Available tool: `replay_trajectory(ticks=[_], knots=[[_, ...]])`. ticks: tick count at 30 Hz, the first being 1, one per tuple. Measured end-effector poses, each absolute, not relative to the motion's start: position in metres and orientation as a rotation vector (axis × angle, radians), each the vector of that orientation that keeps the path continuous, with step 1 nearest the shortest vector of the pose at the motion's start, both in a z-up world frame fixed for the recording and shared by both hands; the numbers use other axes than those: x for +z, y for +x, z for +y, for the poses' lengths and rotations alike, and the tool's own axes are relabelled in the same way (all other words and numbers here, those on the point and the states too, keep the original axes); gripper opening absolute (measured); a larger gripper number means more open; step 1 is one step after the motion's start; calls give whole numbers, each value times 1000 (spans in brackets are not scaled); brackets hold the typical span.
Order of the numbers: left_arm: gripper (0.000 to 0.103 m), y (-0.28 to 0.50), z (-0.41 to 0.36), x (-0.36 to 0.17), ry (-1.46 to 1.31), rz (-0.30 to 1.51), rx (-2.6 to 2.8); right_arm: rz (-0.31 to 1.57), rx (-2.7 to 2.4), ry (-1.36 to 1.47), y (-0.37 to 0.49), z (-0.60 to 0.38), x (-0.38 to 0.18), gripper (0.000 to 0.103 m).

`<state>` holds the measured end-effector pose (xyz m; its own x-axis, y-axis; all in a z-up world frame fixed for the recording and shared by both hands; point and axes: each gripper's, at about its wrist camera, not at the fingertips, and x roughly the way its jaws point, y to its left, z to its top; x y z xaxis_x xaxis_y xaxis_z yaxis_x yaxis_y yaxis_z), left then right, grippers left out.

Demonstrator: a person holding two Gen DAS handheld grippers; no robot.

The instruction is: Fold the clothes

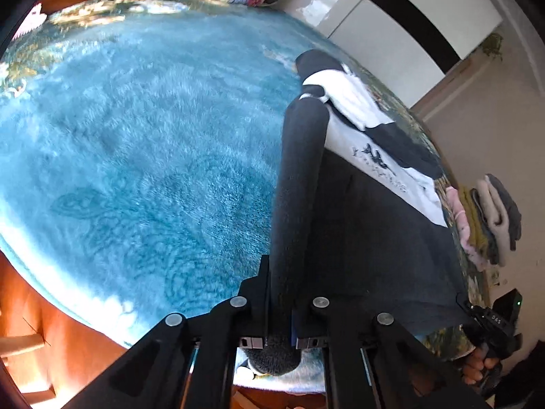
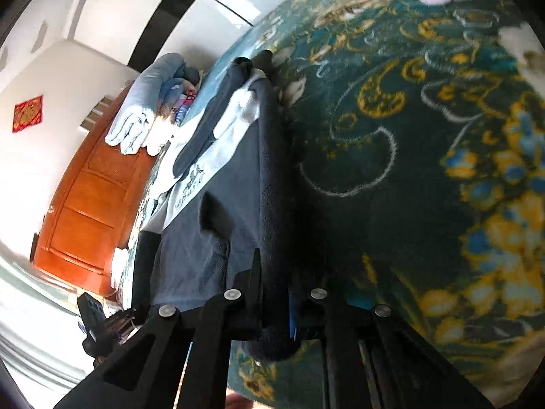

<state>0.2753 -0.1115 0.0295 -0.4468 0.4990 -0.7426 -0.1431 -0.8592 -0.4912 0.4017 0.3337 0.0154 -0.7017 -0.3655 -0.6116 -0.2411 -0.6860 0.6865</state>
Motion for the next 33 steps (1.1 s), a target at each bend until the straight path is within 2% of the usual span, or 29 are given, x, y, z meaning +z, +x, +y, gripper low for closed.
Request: replay_trajectory(ticks=[3, 7, 11, 18, 20, 21, 24, 27, 29, 32, 33], knots=[[7, 287, -113, 41, -1360, -461, 2300, -1173, -2551, 1147, 415, 330, 25, 9], [7, 285, -123, 49, -1350, -496, 2248, -1154, -2520, 1063, 435, 335, 40, 9], [8, 263, -130, 42, -1373, -598, 2204, -1191, -2466, 1130, 416, 343, 28, 9], [10, 256, -124, 19, -1416, -562, 2179, -1165, -2412, 1244, 396, 354, 10, 14], [12, 259, -121, 17, -1408, -528, 2190, -1141, -2418, 1267, 395, 358, 11, 17], [15, 260, -121, 17, -1403, -519, 2195, -1128, -2425, 1279, 394, 359, 11, 22], [27, 258, -118, 14, -1408, -523, 2205, -1121, -2413, 1295, 388, 362, 9, 24], [28, 258, -114, 11, -1421, -506, 2214, -1124, -2374, 1305, 386, 360, 4, 25], [28, 260, -113, 11, -1426, -506, 2207, -1133, -2329, 1301, 388, 357, 1, 25], [23, 265, -112, 10, -1440, -484, 2198, -1123, -2253, 1314, 392, 352, -4, 25], [11, 266, -110, 11, -1440, -458, 2207, -1125, -2232, 1321, 392, 352, -5, 23]])
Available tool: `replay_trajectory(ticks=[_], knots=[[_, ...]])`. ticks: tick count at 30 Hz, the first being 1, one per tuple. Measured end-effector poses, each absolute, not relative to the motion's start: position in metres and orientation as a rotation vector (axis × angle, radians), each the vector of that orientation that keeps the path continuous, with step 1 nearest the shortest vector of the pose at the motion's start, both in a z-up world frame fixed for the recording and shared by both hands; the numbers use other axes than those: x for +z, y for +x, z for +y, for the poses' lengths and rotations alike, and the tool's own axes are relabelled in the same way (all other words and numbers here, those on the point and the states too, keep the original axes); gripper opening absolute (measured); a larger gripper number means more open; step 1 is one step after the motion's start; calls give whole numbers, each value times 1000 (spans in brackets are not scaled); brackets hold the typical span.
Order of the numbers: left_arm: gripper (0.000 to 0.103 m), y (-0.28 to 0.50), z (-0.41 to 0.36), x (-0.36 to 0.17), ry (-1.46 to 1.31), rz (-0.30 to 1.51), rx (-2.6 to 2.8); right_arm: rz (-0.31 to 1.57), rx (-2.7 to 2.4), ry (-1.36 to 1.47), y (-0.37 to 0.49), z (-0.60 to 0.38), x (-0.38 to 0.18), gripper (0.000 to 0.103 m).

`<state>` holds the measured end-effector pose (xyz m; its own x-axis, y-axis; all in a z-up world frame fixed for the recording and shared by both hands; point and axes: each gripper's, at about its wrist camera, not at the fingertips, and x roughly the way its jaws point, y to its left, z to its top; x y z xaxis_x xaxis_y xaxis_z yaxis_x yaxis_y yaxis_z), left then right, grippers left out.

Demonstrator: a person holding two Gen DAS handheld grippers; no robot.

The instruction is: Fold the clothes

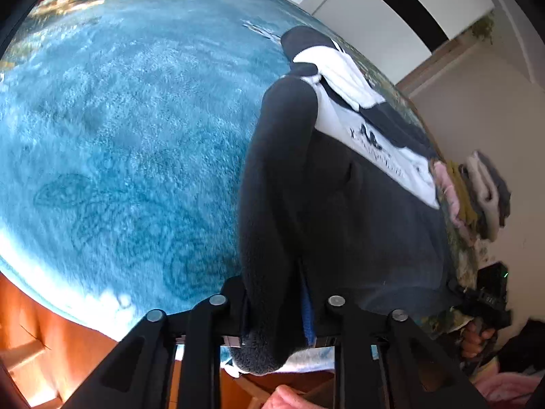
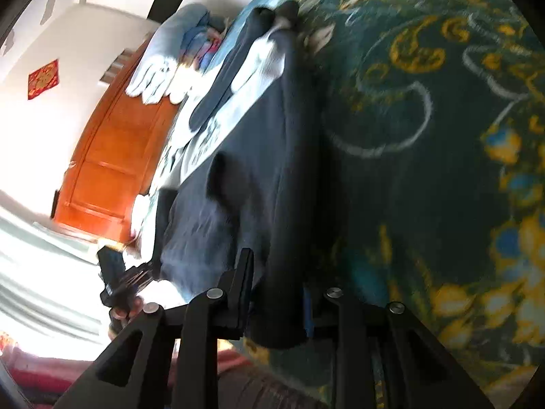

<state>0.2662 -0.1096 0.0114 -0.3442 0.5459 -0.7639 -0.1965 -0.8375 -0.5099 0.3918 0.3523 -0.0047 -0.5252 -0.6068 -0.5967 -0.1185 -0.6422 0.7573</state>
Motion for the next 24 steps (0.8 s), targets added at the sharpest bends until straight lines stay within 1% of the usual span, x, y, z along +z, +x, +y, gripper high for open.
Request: replay_trajectory(ticks=[1, 3, 4, 5, 7, 11, 13, 15, 18, 20, 22, 24], knots=[[9, 267, -107, 12, -1440, -443, 2215, -1126, -2227, 1326, 389, 353, -4, 17], [8, 263, -106, 19, -1423, -467, 2221, -1132, -2214, 1329, 385, 355, -3, 14], [8, 262, -107, 26, -1396, -486, 2218, -1159, -2198, 1286, 382, 357, 1, 13], [8, 261, -108, 33, -1368, -504, 2214, -1182, -2183, 1243, 380, 359, 6, 12], [7, 264, -111, 51, -1301, -512, 2210, -1167, -2170, 1161, 384, 358, 17, 12], [7, 294, -120, 97, -1157, -456, 2184, -1055, -2135, 1148, 413, 341, 46, 12], [7, 307, -124, 116, -1097, -437, 2172, -1038, -2110, 1047, 431, 336, 66, 11], [7, 306, -133, 135, -1030, -470, 2177, -999, -2111, 928, 444, 335, 91, 11], [7, 269, -134, 148, -1004, -507, 2207, -958, -2138, 796, 436, 345, 120, 11], [7, 233, -133, 154, -1004, -545, 2208, -1000, -2141, 722, 416, 364, 127, 11], [8, 189, -133, 156, -1007, -619, 2193, -1092, -2159, 690, 385, 387, 129, 11], [8, 138, -131, 149, -1043, -742, 2154, -1210, -2162, 676, 349, 408, 123, 11]])
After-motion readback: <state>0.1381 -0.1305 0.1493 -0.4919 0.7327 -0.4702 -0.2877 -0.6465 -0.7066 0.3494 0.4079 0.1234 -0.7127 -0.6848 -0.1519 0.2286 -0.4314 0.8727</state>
